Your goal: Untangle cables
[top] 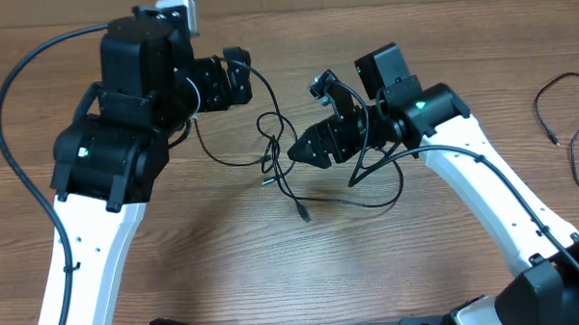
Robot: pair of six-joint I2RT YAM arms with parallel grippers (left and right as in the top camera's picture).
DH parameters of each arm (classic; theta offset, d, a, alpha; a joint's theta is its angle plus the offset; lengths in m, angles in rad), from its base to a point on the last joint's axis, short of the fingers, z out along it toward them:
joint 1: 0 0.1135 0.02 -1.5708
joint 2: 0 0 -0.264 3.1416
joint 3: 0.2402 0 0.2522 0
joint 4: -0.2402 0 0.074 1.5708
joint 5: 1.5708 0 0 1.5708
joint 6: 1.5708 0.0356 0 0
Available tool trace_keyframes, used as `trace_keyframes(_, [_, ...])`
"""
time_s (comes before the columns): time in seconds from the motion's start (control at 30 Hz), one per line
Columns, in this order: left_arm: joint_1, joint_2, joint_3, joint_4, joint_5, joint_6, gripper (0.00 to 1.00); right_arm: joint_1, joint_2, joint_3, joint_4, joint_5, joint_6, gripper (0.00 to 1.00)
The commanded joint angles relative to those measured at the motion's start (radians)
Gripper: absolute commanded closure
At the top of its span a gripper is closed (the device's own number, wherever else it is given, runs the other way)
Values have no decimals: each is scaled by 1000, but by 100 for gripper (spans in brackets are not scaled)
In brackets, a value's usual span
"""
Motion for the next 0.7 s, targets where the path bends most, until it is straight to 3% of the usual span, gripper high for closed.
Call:
trace_keyframes(0.0, [4, -18, 57, 7, -40, -53, 2, 0, -1, -60, 56, 14, 156, 30])
trace_keyframes(0.43, [2, -18, 65, 0, 28, -69, 3, 25, -1, -106, 212, 21, 483, 31])
trace_keyframes(0.67, [2, -18, 65, 0, 68, -68, 3, 137, -1, -127, 264, 261, 797, 31])
